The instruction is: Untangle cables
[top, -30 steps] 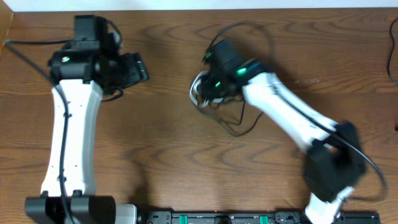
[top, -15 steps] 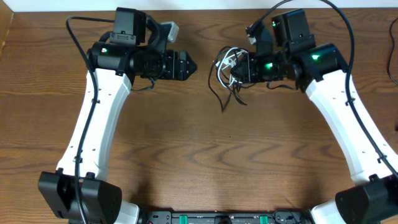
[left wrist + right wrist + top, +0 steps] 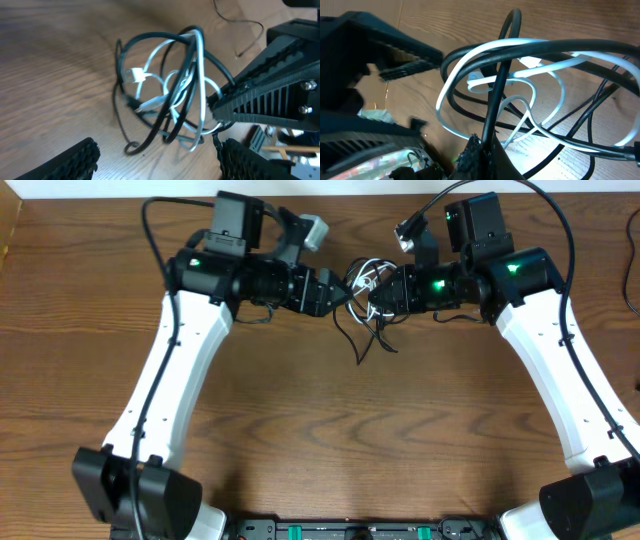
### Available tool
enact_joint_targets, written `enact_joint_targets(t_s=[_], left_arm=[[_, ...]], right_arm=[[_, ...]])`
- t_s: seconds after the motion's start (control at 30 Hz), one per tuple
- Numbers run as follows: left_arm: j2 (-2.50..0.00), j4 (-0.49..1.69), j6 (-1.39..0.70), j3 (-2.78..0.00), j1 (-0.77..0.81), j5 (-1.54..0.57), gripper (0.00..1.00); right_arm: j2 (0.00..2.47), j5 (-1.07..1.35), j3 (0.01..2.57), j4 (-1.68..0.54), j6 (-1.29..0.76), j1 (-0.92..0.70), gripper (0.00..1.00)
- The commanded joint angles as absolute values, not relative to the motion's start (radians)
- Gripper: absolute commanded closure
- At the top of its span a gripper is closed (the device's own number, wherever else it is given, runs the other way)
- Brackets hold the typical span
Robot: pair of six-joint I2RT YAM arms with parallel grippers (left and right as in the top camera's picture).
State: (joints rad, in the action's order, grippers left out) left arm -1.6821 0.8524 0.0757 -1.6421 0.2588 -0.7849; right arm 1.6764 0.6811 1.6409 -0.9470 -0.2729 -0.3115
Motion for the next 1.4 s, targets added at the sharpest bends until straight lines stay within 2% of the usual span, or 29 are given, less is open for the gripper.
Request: enact_joint_targets(t_s=[0.0, 0.13, 0.2, 0.27, 0.3, 0.37, 0.43, 0.77, 1.23, 1.37], left_arm=[[-1.737, 0.833, 0.097, -1.633, 0.287, -0.854, 0.21], [-1.787, 0.807, 0.097, -1.633, 0.317, -0.864, 0.22], [-1.810, 0.798, 0.096, -1.633, 0.325, -0.864, 0.31], [-1.826, 0.793, 0.096, -1.633, 0.327, -0.864, 0.47], [-1.832, 0.791, 0.097, -1.633, 0.327, -0.863, 0.61], [-1.835, 0.788, 0.097, -1.633, 0.323, -0.844, 0.79], [-1.832, 0.781, 0.097, -1.634, 0.316, -0.817, 0.92], [-1.738, 0.661, 0.006, -1.635, 0.233, -0.788, 0.92], [-1.545, 0.649, -0.056, -1.635, 0.226, -0.789, 0.92], [-1.515, 0.649, -0.058, -1.635, 0.225, -0.788, 0.92]], right_arm=[[1.671, 0.710, 1.642, -0.953, -0.252, -0.307, 0.99], [1.671, 0.710, 1.642, -0.959, -0.245, -0.307, 0.99], [1.671, 0.709, 1.642, -0.959, -0.245, -0.307, 0.99], [1.671, 0.707, 1.642, -0.960, -0.245, -0.307, 0.99], [1.671, 0.699, 1.642, -0.963, -0.245, -0.307, 0.99], [1.671, 0.675, 1.642, -0.972, -0.245, -0.307, 0.99], [1.671, 0.633, 1.642, -0.991, -0.245, -0.307, 0.99], [1.672, 0.403, 1.595, -1.087, -0.260, -0.307, 0.99], [1.672, 0.261, 1.336, -0.918, -0.398, -0.306, 0.99], [1.674, 0.148, 1.315, -0.919, -0.427, -0.306, 0.99]])
